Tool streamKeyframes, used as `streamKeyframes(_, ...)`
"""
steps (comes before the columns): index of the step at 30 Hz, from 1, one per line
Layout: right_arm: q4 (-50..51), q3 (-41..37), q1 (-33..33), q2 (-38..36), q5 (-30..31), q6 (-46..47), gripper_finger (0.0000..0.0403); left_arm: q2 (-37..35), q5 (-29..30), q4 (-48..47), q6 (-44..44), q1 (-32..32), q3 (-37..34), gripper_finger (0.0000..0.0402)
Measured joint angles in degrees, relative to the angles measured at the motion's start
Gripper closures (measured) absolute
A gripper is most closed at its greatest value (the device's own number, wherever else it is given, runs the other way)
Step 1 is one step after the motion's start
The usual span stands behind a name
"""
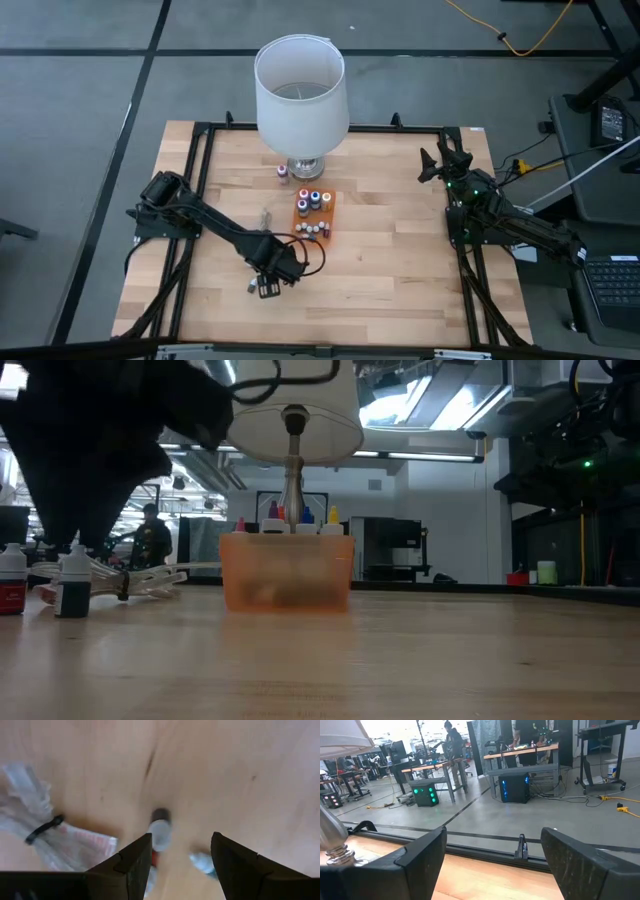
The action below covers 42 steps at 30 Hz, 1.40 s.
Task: Pick & Place food coloring
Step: Put the small black food coloring bottle into the orange bin
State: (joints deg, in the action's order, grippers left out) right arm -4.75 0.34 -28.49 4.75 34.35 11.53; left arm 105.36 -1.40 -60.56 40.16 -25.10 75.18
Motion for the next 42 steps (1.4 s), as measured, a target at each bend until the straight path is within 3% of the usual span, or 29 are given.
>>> streamKeyframes(6, 0.0, 0.0, 0.0, 0.0, 0.0, 0.0, 0.0079, -0.1, 3.3, -0.3, -2.3, 0.0, -2.9, 0.0211)
streamKeyframes(22, 0.0, 0.0, 0.0, 0.0, 0.0, 0.0, 0.0079, -1.1, 2.0, 3.8, -2.9, -0.3, -5.7, 0.0218)
streamKeyframes(42, 0.0, 0.0, 0.0, 0.0, 0.0, 0.0, 0.0079, -1.1, 0.2, 6.6, -2.4, -0.3, -5.6, 0.0324)
